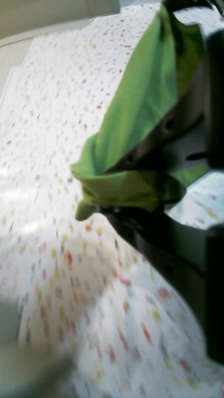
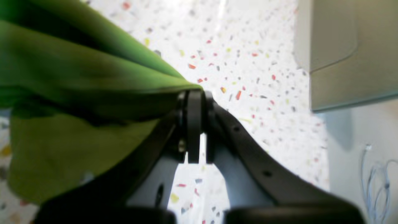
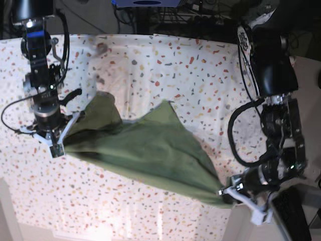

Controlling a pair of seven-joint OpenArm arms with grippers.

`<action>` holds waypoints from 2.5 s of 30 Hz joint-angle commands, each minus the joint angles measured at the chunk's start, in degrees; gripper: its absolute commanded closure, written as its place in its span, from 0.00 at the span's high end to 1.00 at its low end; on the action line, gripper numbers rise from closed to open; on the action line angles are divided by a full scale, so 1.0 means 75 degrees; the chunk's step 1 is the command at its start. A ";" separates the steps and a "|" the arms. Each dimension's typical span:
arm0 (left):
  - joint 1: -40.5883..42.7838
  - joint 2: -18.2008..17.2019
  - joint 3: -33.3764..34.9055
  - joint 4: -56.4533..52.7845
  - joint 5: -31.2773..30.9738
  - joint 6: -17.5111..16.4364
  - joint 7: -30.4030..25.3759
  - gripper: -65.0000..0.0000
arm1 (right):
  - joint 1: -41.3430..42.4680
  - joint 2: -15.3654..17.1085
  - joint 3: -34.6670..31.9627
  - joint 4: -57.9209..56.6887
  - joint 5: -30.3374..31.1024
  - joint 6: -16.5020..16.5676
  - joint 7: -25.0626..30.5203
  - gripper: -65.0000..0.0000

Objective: Layout the t-shirt on the table in an organized manner, then fold the t-shirt properly
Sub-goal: 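Pull the grasped shirt apart with both grippers, then release, then regrasp the shirt shoulders with both grippers and lift it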

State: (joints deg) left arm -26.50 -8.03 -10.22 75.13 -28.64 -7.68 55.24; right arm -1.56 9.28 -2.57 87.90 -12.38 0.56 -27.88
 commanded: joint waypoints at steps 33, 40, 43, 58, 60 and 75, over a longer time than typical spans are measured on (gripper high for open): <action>0.3832 -0.1291 0.1310 -0.0131 -0.2305 -0.0916 -0.3597 0.35 | -0.1591 -0.0786 0.0477 0.1121 0.0403 -0.0104 0.1168 0.75; 0.4208 -0.0810 0.1650 -0.0049 -0.2247 -0.0916 -0.3597 0.26 | -0.1837 -0.0762 0.1778 0.0981 0.3110 -0.0033 0.1168 0.75; 0.4184 -0.0775 0.1861 -0.0002 -0.2247 -0.0916 -0.3632 0.26 | -0.1907 -0.0762 0.2165 0.0899 0.3485 0.0670 0.1144 0.75; 0.3317 0.0233 0.2388 -0.1244 -0.2282 -0.0916 -0.3586 0.73 | -0.2177 -0.0774 0.2693 0.0746 0.3474 0.1537 0.1144 0.74; 0.3211 0.0350 0.2505 -0.1408 -0.2270 -0.0916 -0.3586 0.73 | -0.2177 -0.0774 0.2693 0.0735 0.3474 0.1537 0.1144 0.74; 0.2719 0.0385 0.2751 -0.2815 -0.2317 -0.0904 -0.3586 0.00 | -0.1837 -0.0809 0.2646 -0.0121 0.3509 0.2276 0.1168 0.75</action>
State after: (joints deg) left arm -5.54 -4.84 10.37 53.47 -46.83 -15.09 27.62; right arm -16.36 2.94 17.06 86.00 13.19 17.04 -20.73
